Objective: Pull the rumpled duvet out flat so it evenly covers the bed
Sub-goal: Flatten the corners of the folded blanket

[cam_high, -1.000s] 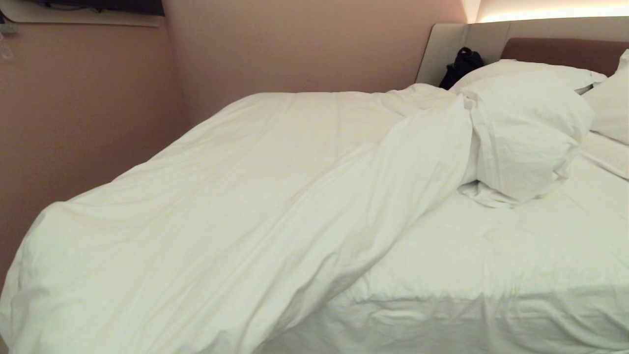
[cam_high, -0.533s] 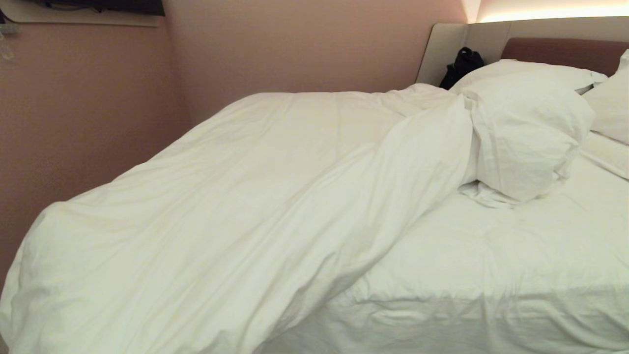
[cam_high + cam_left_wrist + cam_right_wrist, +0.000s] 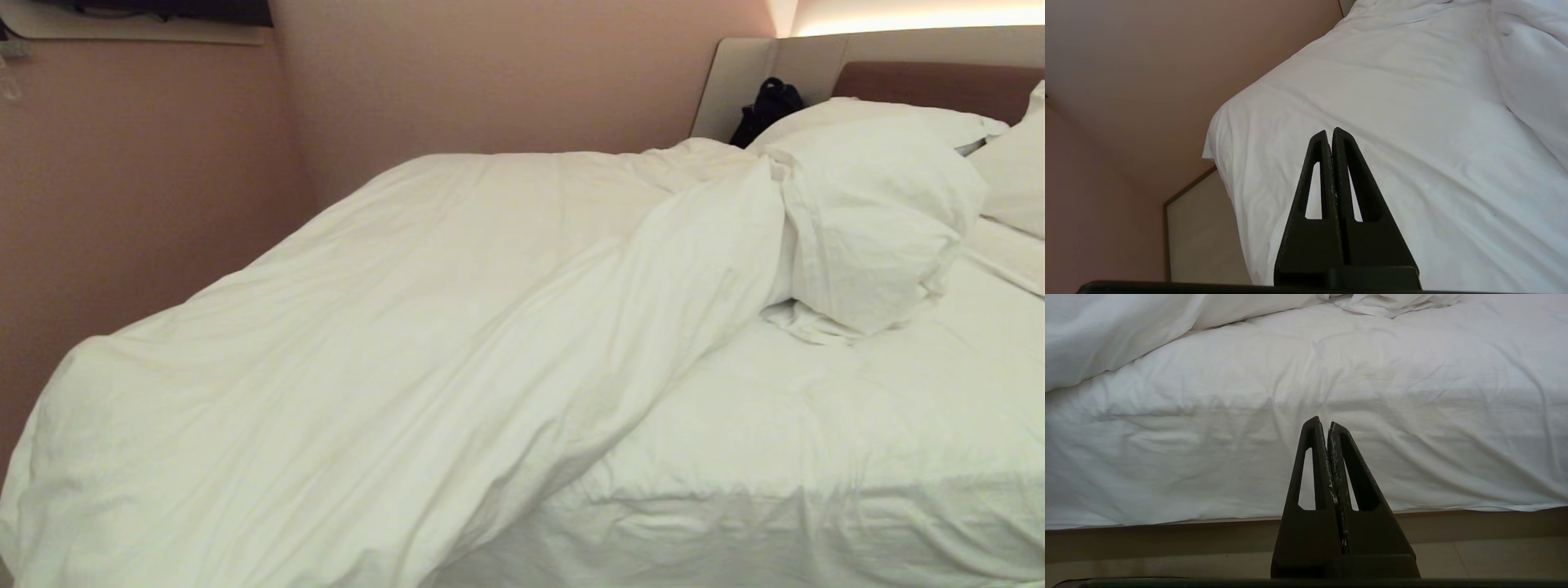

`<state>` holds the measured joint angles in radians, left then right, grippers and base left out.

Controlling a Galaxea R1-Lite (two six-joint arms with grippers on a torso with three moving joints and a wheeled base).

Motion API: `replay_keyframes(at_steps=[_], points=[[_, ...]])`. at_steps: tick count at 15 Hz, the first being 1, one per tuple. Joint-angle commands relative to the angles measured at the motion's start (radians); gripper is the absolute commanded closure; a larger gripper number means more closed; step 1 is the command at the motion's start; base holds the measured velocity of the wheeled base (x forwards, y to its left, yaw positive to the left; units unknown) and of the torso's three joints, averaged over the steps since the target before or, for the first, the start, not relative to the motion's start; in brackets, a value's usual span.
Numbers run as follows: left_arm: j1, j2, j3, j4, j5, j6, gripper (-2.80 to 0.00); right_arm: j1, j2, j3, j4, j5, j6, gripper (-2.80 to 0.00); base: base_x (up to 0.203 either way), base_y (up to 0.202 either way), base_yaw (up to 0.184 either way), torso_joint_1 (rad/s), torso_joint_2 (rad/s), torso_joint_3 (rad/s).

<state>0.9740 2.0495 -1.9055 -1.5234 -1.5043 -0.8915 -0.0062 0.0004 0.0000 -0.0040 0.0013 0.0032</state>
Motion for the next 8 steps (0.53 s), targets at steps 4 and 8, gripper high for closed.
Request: replay_keyframes(at_steps=[4, 8], points=[[0.002, -0.125, 0.119, -0.047, -0.008, -0.023, 0.0, 0.0, 0.0, 0.0, -0.001, 0.0, 0.0, 0.0, 0.0, 0.0, 0.0, 0.0, 0.0, 0.0], [0.002, -0.217, 0.289, -0.047, -0.009, -0.012, 0.0, 0.0, 0.0, 0.0, -0.001, 0.0, 0.0, 0.0, 0.0, 0.0, 0.0, 0.0, 0.0, 0.0]])
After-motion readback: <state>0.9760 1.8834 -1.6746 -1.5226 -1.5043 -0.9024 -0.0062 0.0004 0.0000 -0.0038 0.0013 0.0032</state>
